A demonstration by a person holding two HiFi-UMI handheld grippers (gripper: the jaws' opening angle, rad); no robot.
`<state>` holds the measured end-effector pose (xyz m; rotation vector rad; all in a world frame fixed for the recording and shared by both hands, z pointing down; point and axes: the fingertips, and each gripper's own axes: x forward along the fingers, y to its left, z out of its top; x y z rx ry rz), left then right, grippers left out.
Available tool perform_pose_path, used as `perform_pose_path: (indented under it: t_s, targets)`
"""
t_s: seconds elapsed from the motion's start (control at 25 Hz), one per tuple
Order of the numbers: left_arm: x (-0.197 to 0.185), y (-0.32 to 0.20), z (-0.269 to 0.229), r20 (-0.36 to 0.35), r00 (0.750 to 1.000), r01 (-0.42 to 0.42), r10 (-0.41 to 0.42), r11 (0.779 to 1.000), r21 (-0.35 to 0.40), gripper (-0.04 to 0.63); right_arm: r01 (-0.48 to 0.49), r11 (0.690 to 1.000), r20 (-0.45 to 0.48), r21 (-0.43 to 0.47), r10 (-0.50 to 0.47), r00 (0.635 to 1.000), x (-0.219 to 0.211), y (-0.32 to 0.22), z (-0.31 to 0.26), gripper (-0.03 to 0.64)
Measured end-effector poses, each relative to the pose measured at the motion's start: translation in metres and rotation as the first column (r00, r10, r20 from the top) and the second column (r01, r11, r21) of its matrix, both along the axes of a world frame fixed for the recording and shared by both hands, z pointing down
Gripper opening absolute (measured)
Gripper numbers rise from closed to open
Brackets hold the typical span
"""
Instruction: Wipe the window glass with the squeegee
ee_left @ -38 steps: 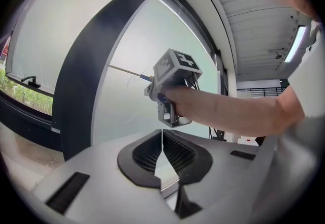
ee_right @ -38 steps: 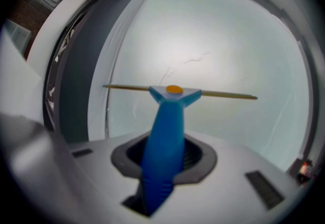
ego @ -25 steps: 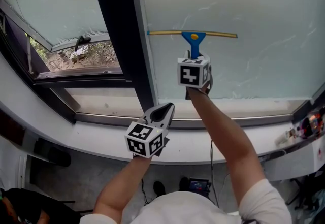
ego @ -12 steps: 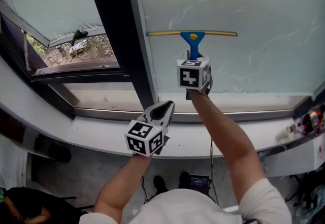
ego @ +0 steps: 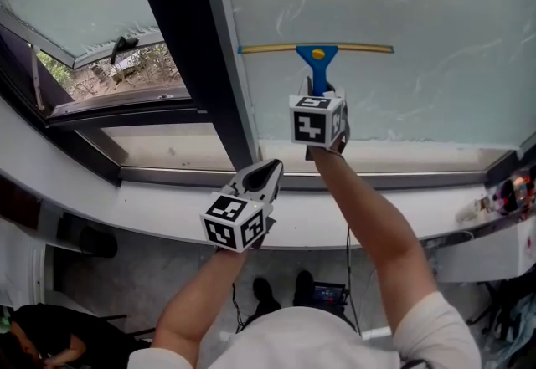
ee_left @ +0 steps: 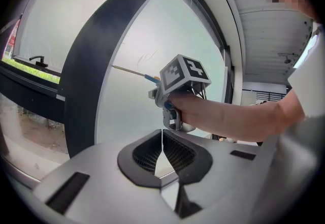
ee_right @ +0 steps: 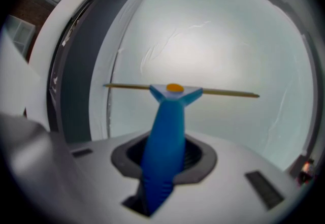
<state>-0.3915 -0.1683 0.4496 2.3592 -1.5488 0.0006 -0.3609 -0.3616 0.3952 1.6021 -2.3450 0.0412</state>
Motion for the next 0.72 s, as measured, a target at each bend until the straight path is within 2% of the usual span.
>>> perform_pose_path:
  t_s: [0.72]
  targets:
    - [-0.002, 0.007, 0.044, -0.010, 1.000, -0.005, 0.005, 0.997, -0.075, 0.032, -0.006, 0.999, -0.016, -0.049, 0.005, 1.000, 0.000, 0.002, 0.057, 0.109]
